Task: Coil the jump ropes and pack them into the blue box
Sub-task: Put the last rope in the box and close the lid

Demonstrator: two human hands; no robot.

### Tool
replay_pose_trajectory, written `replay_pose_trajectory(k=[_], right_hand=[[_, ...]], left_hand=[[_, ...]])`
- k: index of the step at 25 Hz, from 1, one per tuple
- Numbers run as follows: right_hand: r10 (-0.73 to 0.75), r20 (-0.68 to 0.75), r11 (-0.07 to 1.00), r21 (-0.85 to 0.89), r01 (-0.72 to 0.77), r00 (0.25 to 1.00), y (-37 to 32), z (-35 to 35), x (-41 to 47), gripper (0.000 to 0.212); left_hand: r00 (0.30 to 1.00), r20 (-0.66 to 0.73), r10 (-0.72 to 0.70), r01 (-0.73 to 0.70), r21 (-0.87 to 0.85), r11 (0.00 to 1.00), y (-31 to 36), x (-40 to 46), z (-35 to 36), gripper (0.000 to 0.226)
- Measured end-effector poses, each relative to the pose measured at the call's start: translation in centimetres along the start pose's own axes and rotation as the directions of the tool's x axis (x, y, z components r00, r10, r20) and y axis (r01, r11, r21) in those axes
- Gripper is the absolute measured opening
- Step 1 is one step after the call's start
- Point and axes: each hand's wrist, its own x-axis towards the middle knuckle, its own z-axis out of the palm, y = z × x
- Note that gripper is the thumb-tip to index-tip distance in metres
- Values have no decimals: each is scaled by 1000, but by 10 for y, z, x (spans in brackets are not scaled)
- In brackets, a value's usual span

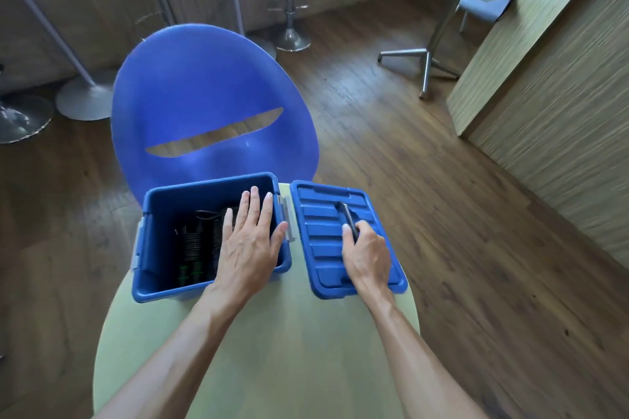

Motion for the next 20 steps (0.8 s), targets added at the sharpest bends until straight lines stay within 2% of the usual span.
replay_pose_trajectory(k=[3,6,9,12,15,18,20], right_hand=[[-42,-95,999,-24,40,995,-22,-32,-4,30],[-155,-142,988,-15,154,978,-60,-53,-13,30],[-347,-50,937,4,348,936,-105,-43,-23,25],[-523,150,849,8,528,839,-143,-3,-41,19],[-584,297,781,-49,623,756,-162,38,-51,19],[-616,325,767,45,639,717,-164,62,-55,16],[-632,314,755,41,655,709,-166,70,-57,16]], left_hand=[[999,-34,-3,4,31,1000,-20,-1,-31,72],[997,-80,-3,7,41,999,-50,-4,-64,70],[995,-98,-21,26,46,999,-80,-11,-85,66],[997,-74,-31,34,52,998,-110,-26,-95,65],[1000,-8,-27,28,45,999,-135,-43,-96,72],[997,78,-29,26,41,999,-152,-62,-83,73],[996,82,-39,36,34,999,-156,-69,-71,75]])
